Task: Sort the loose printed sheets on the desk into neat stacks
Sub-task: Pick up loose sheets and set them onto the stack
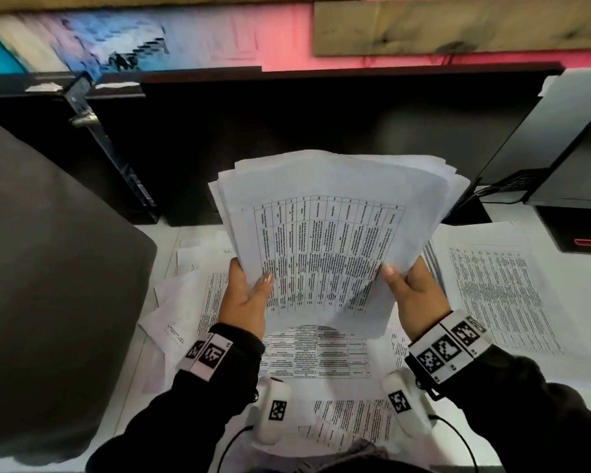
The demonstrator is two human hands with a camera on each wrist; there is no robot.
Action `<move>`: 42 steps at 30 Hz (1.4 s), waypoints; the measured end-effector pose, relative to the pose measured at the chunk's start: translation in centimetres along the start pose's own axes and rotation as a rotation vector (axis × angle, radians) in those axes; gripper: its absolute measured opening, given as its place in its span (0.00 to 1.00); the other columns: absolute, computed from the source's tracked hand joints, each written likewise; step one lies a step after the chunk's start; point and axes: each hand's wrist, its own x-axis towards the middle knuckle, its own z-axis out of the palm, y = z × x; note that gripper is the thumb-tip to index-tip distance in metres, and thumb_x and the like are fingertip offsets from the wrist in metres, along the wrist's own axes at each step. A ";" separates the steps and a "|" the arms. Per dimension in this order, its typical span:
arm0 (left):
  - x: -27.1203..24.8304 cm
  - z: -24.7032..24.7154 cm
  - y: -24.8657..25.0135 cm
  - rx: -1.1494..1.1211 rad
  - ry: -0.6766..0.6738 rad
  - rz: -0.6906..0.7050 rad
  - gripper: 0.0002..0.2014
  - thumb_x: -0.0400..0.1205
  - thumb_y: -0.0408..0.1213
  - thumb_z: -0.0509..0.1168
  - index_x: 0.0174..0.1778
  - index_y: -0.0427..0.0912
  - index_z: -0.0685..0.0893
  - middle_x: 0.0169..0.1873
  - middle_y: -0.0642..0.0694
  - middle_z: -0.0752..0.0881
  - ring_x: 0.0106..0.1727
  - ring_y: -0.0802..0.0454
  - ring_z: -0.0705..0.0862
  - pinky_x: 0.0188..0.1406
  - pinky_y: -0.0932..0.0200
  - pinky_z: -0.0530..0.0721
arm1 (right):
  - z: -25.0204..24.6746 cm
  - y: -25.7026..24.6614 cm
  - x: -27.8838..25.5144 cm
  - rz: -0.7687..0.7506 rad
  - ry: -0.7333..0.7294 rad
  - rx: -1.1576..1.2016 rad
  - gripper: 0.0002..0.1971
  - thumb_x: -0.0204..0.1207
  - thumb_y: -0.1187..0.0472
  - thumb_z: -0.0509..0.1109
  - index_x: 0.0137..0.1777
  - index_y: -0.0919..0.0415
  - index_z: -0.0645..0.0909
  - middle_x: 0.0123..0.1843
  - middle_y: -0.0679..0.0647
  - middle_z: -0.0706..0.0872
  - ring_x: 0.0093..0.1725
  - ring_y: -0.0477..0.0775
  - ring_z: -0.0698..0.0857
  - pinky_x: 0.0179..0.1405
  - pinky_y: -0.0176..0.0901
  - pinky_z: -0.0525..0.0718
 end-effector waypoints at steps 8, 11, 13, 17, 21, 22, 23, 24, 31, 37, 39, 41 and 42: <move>-0.4 0.3 1.7 0.007 0.059 0.053 0.30 0.83 0.31 0.57 0.48 0.83 0.71 0.51 0.71 0.82 0.61 0.62 0.79 0.70 0.45 0.74 | -0.6 -2.6 -0.3 -0.139 0.006 0.031 0.16 0.81 0.62 0.62 0.67 0.49 0.76 0.56 0.42 0.86 0.62 0.43 0.82 0.69 0.51 0.76; -0.5 0.5 2.3 -0.082 0.085 0.094 0.24 0.84 0.30 0.57 0.65 0.68 0.70 0.56 0.67 0.82 0.62 0.65 0.79 0.67 0.55 0.76 | -1.0 -4.3 -0.4 -0.253 0.016 0.053 0.11 0.81 0.59 0.61 0.57 0.40 0.76 0.52 0.43 0.85 0.56 0.44 0.83 0.63 0.50 0.80; -0.4 0.3 2.5 -0.095 0.095 0.114 0.24 0.83 0.30 0.58 0.71 0.60 0.67 0.59 0.63 0.82 0.64 0.63 0.79 0.65 0.56 0.76 | -1.3 -5.3 -0.5 -0.346 0.041 0.064 0.08 0.82 0.53 0.58 0.54 0.36 0.74 0.49 0.38 0.83 0.52 0.39 0.81 0.59 0.42 0.80; -0.5 -0.2 2.8 -0.036 0.055 0.092 0.25 0.84 0.33 0.57 0.52 0.78 0.71 0.53 0.67 0.84 0.62 0.61 0.81 0.68 0.49 0.76 | -2.0 -6.4 -0.2 -0.516 0.095 0.064 0.12 0.83 0.61 0.55 0.57 0.42 0.71 0.47 0.31 0.81 0.46 0.26 0.78 0.49 0.19 0.75; -0.9 0.1 2.6 0.024 0.021 0.036 0.27 0.84 0.33 0.56 0.45 0.82 0.71 0.52 0.68 0.83 0.60 0.61 0.81 0.69 0.43 0.77 | -2.0 -6.1 -0.5 -0.542 0.096 0.012 0.29 0.82 0.68 0.58 0.71 0.31 0.60 0.40 0.61 0.75 0.37 0.50 0.76 0.52 0.24 0.74; -1.0 0.2 2.5 0.031 0.024 0.030 0.27 0.84 0.33 0.57 0.46 0.82 0.71 0.52 0.68 0.82 0.59 0.62 0.80 0.69 0.43 0.76 | -2.1 -5.8 -0.4 -0.558 0.091 -0.034 0.32 0.82 0.68 0.58 0.72 0.28 0.58 0.40 0.54 0.76 0.40 0.50 0.76 0.55 0.21 0.72; -1.1 0.2 2.4 0.036 0.027 0.026 0.25 0.84 0.33 0.57 0.47 0.79 0.72 0.51 0.68 0.82 0.58 0.63 0.80 0.69 0.44 0.76 | -2.2 -5.7 -0.3 -0.581 0.081 -0.117 0.32 0.82 0.69 0.58 0.72 0.28 0.59 0.44 0.44 0.79 0.46 0.46 0.79 0.58 0.17 0.69; -1.1 0.2 2.2 0.037 0.028 0.019 0.23 0.84 0.33 0.57 0.49 0.75 0.72 0.51 0.68 0.82 0.57 0.64 0.80 0.68 0.46 0.76 | -2.4 -5.4 -0.1 -0.606 0.074 -0.215 0.30 0.82 0.69 0.57 0.71 0.30 0.64 0.50 0.40 0.80 0.53 0.44 0.80 0.59 0.15 0.67; -0.8 0.8 1.6 0.036 0.022 -0.016 0.15 0.84 0.34 0.58 0.59 0.62 0.71 0.49 0.64 0.81 0.54 0.64 0.79 0.60 0.61 0.73 | -2.6 -4.2 0.6 -0.601 0.078 -0.374 0.19 0.81 0.63 0.53 0.67 0.46 0.73 0.54 0.46 0.78 0.52 0.35 0.77 0.56 0.14 0.68; -0.6 0.9 2.3 0.073 0.049 -0.006 0.17 0.84 0.35 0.57 0.46 0.70 0.73 0.49 0.66 0.83 0.54 0.64 0.81 0.53 0.62 0.79 | -2.7 -4.8 0.6 -0.517 0.104 -0.305 0.24 0.81 0.70 0.54 0.65 0.39 0.70 0.59 0.38 0.77 0.54 0.20 0.74 0.54 0.10 0.67; -0.4 0.8 2.7 0.070 0.060 0.000 0.17 0.84 0.35 0.58 0.46 0.69 0.74 0.50 0.62 0.85 0.55 0.60 0.83 0.52 0.60 0.81 | -3.0 -5.1 0.6 -0.506 0.119 -0.252 0.27 0.82 0.68 0.56 0.70 0.34 0.64 0.60 0.36 0.76 0.54 0.29 0.77 0.57 0.14 0.69; -0.1 0.7 3.3 0.044 0.066 0.010 0.16 0.84 0.34 0.57 0.47 0.67 0.74 0.49 0.61 0.86 0.53 0.60 0.85 0.50 0.60 0.82 | -3.3 -5.2 0.8 -0.477 0.099 -0.106 0.30 0.82 0.66 0.58 0.73 0.32 0.56 0.60 0.42 0.78 0.53 0.39 0.80 0.59 0.24 0.75; 0.0 0.7 3.4 0.027 0.068 0.009 0.16 0.84 0.34 0.57 0.48 0.67 0.75 0.48 0.62 0.87 0.52 0.62 0.85 0.49 0.61 0.82 | -3.3 -5.0 0.8 -0.434 0.078 -0.049 0.29 0.82 0.66 0.58 0.73 0.35 0.56 0.60 0.40 0.79 0.54 0.36 0.81 0.61 0.29 0.77</move>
